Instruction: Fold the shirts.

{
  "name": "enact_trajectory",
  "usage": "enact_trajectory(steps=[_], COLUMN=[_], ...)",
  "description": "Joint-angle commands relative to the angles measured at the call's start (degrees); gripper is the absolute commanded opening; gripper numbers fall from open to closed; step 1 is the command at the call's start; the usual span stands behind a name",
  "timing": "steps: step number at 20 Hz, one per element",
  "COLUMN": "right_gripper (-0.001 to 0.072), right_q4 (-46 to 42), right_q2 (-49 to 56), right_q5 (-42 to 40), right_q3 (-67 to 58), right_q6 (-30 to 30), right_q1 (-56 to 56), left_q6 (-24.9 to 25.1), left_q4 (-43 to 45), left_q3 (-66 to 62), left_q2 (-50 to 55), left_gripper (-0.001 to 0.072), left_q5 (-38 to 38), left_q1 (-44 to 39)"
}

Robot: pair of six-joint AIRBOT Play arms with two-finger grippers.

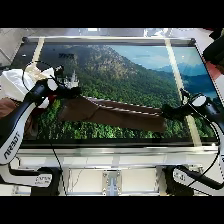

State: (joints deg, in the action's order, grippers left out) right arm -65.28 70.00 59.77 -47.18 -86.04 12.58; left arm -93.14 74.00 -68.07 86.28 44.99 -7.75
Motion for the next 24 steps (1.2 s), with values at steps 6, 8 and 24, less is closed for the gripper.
enact_trajectory(steps=[6, 8, 24], right_gripper=[0.0381, 0.0381, 0.0395], right_q4=[0.55, -0.98, -7.23], right_q2=[3.28, 0.98, -9.14], right_q5=[-4.0, -0.57, 8.66], right_q3=[-2.38, -6.75, -16.5], right_q6=[-0.92, 0.85, 2.84], right_q1=[-0.42, -0.42, 21.55], left_q6=[-0.52, -0.5, 7.23], left_q4=[2.54, 2.54, 2.54], left_q3=[-2.89, -3.1, -3.26], left_q2=[3.58, 0.44, -14.4], left_gripper=[0.0515, 0.0513, 0.0513], left_q5=[-0.66, -0.68, 1.22], left_q1=[-0.28, 0.33, -5.73])
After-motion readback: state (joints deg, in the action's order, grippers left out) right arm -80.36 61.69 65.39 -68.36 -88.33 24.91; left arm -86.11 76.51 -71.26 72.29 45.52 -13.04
